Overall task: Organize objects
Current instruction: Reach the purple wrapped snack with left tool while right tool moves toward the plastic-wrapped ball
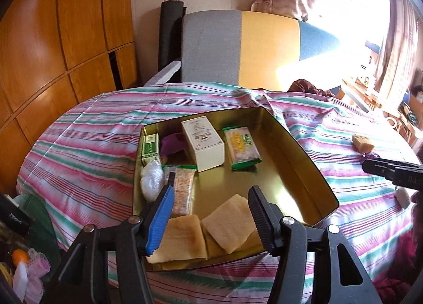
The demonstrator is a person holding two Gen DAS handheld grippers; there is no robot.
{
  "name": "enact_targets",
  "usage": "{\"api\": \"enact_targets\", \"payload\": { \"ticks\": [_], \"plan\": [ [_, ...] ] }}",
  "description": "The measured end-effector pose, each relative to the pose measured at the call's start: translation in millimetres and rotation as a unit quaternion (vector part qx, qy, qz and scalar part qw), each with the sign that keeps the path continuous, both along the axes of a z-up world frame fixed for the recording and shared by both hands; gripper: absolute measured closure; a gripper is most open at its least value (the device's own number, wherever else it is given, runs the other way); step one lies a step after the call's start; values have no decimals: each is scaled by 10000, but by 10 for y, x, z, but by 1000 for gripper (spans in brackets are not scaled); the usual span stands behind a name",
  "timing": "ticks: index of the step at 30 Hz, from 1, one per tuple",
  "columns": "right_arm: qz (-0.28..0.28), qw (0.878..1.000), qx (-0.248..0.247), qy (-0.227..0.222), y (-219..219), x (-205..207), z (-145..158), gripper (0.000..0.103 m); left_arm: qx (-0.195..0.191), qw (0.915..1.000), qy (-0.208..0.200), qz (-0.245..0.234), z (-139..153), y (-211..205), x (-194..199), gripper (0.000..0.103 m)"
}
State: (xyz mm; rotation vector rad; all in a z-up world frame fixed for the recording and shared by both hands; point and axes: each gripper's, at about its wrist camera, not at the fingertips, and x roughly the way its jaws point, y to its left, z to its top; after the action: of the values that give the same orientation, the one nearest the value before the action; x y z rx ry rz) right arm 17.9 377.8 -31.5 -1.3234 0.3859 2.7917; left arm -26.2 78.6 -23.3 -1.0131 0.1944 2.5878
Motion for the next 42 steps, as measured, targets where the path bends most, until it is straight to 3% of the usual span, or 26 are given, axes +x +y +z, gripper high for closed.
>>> {"api": "enact_targets", "payload": {
  "ticks": [8, 14, 17, 19, 24, 30, 36, 42],
  "plan": [
    [-1355, 9902, 314, -88, 1120, 340, 29, 38, -80, 9979, 48, -645, 80, 541, 49, 44],
    [-2697, 9624, 328, -41, 1985, 708, -60, 38, -122, 9924, -64, -1221, 92, 1063, 90, 44],
    [-3258, 9454, -40, 50, 2272, 899, -192, 38, -153, 9884, -130, -1506, 80, 1372, 124, 44],
    [-3541, 9347, -287, -129, 2395, 958, -277, 38, -157, 9852, -271, -1684, 53, 1588, 113, 44],
    [-3743, 9260, -477, -80, 2477, 1049, -283, 38, -289, 9767, -606, -2040, -101, 2162, 59, 44],
    [-3698, 9269, -628, -110, 2479, 1030, -309, 38, -390, 9634, -951, -2476, -294, 2774, 7, 44],
    [-3663, 9263, -876, -85, 2500, 1045, -324, 38, -53, 9436, -1733, -2821, -439, 3352, -166, 45],
    [-3625, 9259, -1055, -129, 2529, 1028, -358, 38, 638, 9099, -3324, -2397, -686, 3797, -421, 42]
  ]
}}
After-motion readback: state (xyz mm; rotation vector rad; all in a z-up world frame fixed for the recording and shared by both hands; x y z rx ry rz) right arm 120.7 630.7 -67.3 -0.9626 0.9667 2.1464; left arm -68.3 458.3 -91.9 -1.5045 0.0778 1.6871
